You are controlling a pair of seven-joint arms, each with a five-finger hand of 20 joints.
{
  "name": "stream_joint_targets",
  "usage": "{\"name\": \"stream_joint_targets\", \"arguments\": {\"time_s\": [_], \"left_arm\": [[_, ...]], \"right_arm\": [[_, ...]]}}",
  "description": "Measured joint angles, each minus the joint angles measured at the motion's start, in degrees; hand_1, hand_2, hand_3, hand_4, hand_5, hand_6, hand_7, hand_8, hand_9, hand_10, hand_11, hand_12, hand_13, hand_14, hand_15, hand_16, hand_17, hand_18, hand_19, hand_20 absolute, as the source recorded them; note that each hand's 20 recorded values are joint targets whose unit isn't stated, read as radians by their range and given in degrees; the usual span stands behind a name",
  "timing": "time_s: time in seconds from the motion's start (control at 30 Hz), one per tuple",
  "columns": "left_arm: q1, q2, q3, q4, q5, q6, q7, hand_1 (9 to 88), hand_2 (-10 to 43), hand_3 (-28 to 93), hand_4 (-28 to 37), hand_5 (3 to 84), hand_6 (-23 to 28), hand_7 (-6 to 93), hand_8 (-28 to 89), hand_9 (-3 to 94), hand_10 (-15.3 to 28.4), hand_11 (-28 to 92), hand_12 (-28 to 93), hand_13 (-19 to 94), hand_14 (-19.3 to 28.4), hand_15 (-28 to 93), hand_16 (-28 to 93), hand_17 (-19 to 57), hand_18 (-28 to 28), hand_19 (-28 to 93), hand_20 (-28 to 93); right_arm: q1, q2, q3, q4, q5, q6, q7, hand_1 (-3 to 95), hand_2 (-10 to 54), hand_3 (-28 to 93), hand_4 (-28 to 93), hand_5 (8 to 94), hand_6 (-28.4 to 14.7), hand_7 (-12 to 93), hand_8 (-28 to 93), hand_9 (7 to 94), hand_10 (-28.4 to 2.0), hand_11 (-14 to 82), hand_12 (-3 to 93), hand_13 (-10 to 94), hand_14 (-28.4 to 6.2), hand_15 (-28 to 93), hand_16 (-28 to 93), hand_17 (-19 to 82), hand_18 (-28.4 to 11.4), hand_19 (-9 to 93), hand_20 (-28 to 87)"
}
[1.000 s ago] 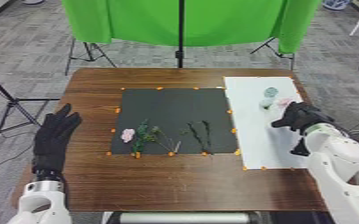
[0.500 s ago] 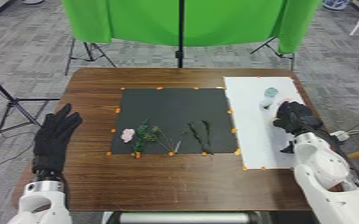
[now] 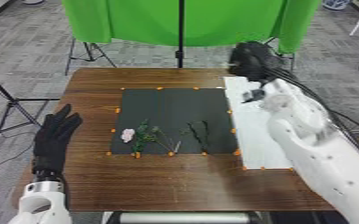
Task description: Arrange flowers
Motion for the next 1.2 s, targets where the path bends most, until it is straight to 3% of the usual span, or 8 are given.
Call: {"name": "stream_joint_targets", "arguments": {"time_s": [0.23, 0.47, 0.63, 1.2], "left_arm": [[-0.7, -0.45, 0.86, 0.51, -0.04, -0.04, 0.33, 15.8, 8.1, 62, -28.3, 42.2, 5.1, 5.0, -6, 41.9, 13.6, 13, 9, 35, 15.6, 10, 1, 7.3, 10.3, 2, 19], [-1.8, -0.40, 1.58, 0.91, 0.00, 0.01, 0.46, 15.5, 8.1, 62, -28.3, 42.2, 5.1, 4.9, -6, 42.0, 13.6, 13, 9, 35, 15.8, 10, 1, 7.3, 10.4, 2, 19], [-2.5, -0.25, 1.90, 1.13, -0.01, -0.02, 0.65, 15.5, 8.2, 62, -28.3, 42.2, 5.2, 4.9, -6, 41.9, 13.6, 13, 9, 35, 15.8, 10, 1, 7.3, 10.4, 2, 19], [-4.2, 0.39, 3.15, 1.86, -0.05, -0.58, 0.89, 15.3, 8.1, 63, -28.3, 41.2, 5.2, 4.5, -5, 42.0, 13.6, 13, 9, 35, 15.8, 10, 1, 7.3, 10.4, 2, 19]], "right_arm": [[8.1, -15.3, -8.2, 10.4, -11.5, -9.9, -10.1, 61.7, -9.5, 51, -15, 80.8, 2.8, 20, 7, 90.8, -9.0, 28.9, 27.0, 93, -0.4, 60, 35, 67, -9.3, 93, 56], [8.5, -28.0, -10.0, 18.7, -19.2, -11.1, -11.4, 60.2, -9.5, 51, -14, 80.4, 3.3, 20, 7, 90.4, -9.1, 30.5, 26.1, 93, -0.7, 60, 35, 67, -9.7, 93, 57], [7.5, -34.6, -8.2, 23.2, -30.0, -12.7, -16.1, 60.1, -9.5, 51, -15, 80.2, 3.5, 20, 7, 90.1, -9.2, 31.1, 26.4, 92, -0.6, 60, 34, 67, -9.7, 93, 57], [2.6, -42.4, 0.7, 31.1, -29.5, -13.1, -17.6, 58.9, -9.5, 52, -15, 78.4, 4.2, 20, 6, 89.1, -9.6, 32.8, 27.0, 92, -0.8, 60, 34, 66, -10.1, 93, 57]]}}
